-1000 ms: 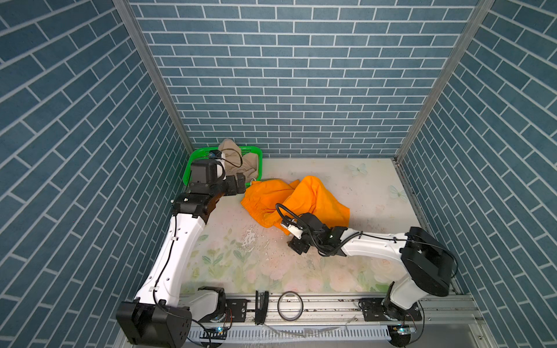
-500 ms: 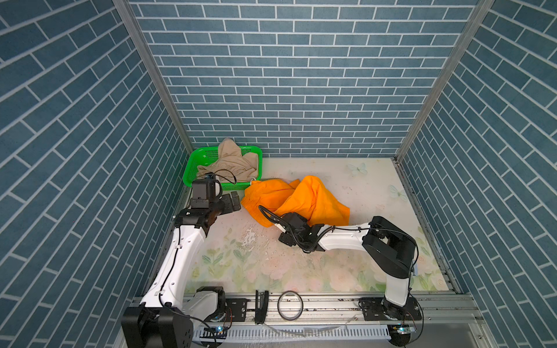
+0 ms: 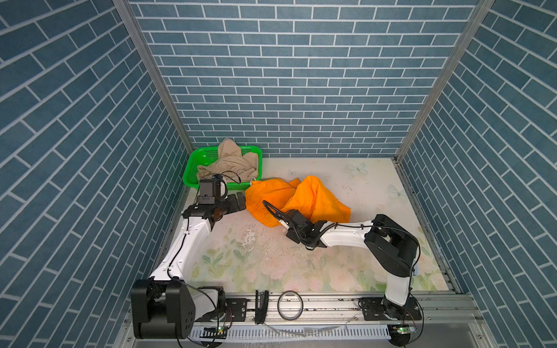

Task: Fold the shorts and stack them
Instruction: 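Grasp the orange shorts with the right gripper and drag them farther from the robot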

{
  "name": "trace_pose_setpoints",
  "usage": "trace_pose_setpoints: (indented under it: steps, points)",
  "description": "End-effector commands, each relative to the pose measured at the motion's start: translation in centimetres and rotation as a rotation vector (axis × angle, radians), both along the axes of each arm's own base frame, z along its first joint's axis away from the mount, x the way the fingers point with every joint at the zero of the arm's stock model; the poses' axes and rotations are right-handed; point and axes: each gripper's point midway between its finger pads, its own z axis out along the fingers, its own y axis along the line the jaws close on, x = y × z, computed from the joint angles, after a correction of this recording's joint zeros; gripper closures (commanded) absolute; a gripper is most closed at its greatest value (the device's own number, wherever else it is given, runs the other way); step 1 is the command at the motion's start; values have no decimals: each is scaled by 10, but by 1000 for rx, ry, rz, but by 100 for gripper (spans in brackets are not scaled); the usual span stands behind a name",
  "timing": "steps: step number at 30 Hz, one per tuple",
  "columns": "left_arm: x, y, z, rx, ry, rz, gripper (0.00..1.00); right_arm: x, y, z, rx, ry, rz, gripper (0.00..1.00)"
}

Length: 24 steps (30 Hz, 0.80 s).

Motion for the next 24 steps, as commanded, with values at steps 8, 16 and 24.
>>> trace_pose_setpoints:
  steps: [8,16,24]
  points:
    - [7,-24,-15,67,-16,-147,0,6,-45,132,485,508,-103,100]
    - [-4,-87,-5,202,-119,-414,0,-1,-87,212,595,664,-109,100]
    - [-23,-125,1,314,-264,-587,0,28,-124,239,747,709,-179,100]
